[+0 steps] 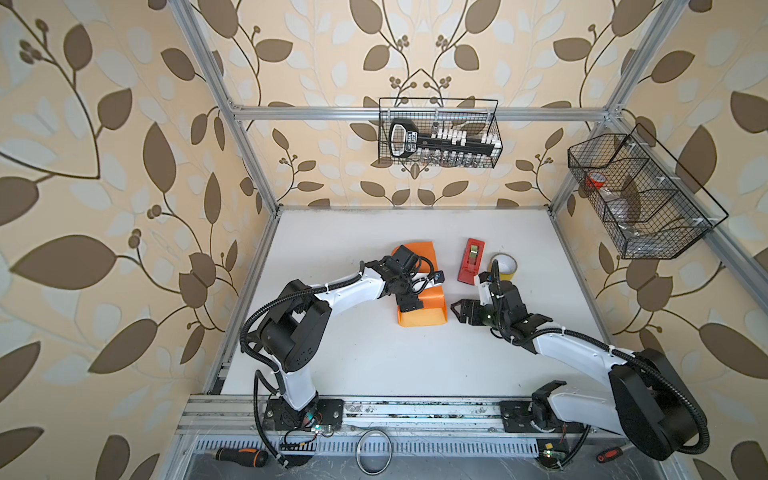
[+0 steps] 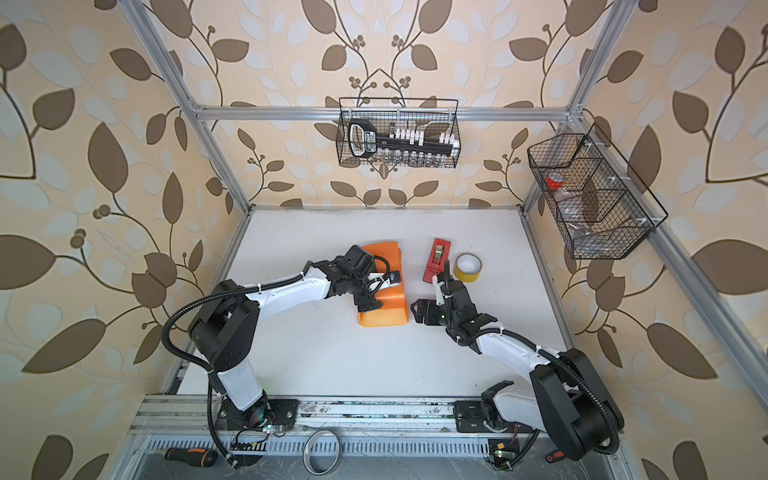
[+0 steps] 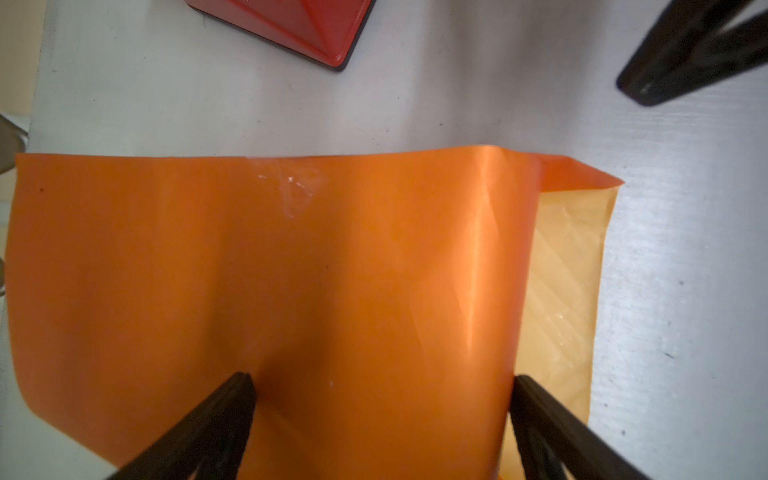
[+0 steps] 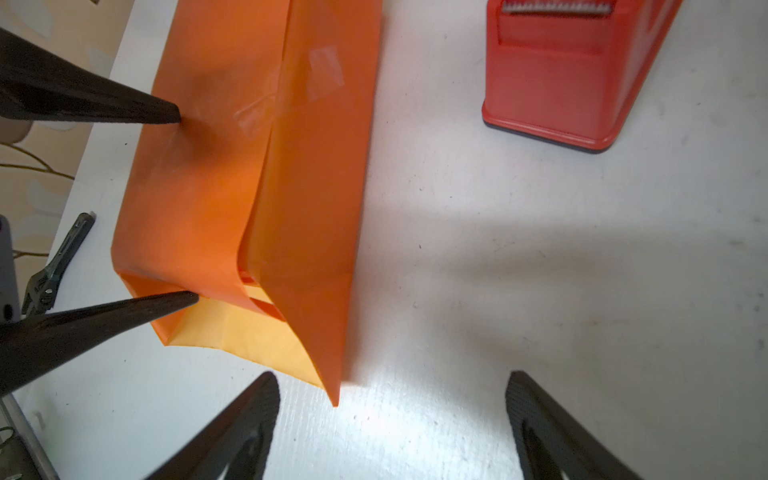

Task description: Wrap the gift box in paper

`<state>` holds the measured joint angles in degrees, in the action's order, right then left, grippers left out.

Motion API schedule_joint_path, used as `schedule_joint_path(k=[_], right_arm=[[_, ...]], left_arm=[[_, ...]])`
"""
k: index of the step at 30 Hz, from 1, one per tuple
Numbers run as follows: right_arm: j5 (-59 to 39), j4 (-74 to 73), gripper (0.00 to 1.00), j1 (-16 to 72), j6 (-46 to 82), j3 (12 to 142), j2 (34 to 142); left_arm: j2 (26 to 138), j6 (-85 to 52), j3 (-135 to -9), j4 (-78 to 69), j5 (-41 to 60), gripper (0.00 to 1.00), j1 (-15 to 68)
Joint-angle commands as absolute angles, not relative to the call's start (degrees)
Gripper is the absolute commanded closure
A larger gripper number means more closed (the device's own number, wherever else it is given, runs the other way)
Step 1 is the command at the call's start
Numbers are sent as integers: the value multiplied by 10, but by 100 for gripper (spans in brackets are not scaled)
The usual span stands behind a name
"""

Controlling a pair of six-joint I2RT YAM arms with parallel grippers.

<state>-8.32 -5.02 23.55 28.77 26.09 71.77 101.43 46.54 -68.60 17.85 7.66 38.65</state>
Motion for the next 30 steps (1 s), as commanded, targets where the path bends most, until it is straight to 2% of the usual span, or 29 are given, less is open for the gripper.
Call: schedule_joint_path(k=[1, 14, 21, 30], right_arm=[[-95, -61, 14, 237, 290, 267, 736], [-44, -89, 23, 260, 291, 280, 786], [-31, -120, 32, 264, 297, 278, 811], [-60, -172, 40, 269, 301, 272, 856]], left_arm=[[1016, 511, -694, 170, 72, 4, 388], [1020, 543, -650, 123, 6, 5, 412], [1024, 553, -636, 111, -11, 5, 419], [1025, 555, -624, 105, -18, 5, 425]])
